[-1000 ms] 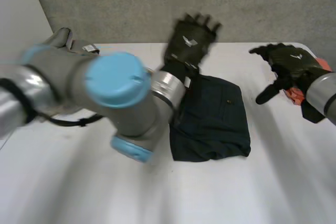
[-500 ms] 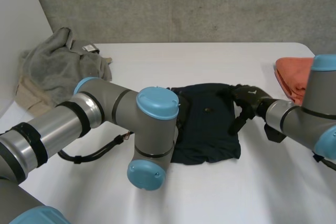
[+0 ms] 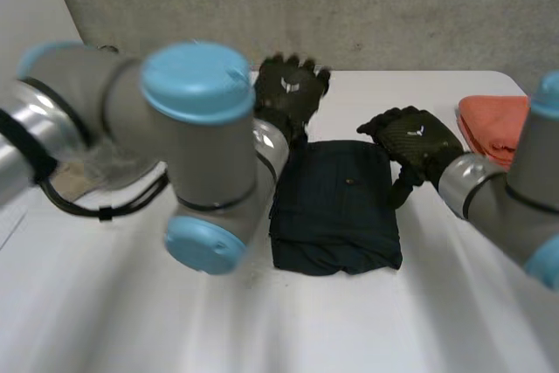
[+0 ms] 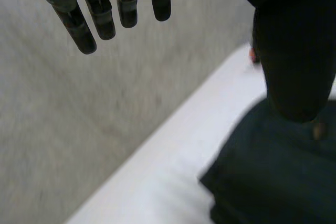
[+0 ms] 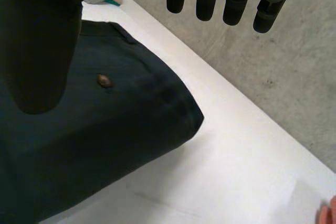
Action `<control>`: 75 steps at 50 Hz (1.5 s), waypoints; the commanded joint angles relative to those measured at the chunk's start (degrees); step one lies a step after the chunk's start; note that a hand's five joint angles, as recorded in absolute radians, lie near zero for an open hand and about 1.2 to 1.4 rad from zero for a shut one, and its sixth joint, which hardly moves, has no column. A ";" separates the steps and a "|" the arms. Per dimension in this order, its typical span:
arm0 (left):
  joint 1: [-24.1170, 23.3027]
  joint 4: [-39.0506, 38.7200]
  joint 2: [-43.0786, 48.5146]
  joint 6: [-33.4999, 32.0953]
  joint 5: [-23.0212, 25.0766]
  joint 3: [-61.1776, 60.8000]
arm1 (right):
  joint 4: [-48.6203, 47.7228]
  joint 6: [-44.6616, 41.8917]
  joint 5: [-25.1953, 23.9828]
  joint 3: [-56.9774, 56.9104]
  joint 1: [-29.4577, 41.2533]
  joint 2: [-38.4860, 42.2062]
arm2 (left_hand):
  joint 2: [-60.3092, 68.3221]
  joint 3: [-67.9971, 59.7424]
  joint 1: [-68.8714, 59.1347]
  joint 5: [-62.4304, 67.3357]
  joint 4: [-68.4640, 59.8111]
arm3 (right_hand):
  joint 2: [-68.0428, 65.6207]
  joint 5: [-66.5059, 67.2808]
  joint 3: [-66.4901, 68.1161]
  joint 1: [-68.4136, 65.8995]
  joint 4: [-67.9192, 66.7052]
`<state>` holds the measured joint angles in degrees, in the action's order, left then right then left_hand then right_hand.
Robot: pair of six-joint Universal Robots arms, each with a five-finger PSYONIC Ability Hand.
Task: Fold the laundry.
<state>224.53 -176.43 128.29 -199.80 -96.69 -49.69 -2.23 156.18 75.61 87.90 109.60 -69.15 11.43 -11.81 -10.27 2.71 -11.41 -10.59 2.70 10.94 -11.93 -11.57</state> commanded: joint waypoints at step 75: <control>7.50 0.21 -11.14 9.26 26.82 -7.70 | -40.84 19.07 -18.39 -47.90 -32.51 44.26 | 0.13 0.25 -1.29 -1.15 -0.15 | -69.41 67.30 69.06 -68.07 -68.43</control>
<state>232.04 -176.19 116.66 -190.50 -69.88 -56.31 -42.95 174.64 63.31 48.11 82.03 -36.56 11.43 -11.81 -10.28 2.69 -11.41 -66.11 52.39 66.17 -58.84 -68.70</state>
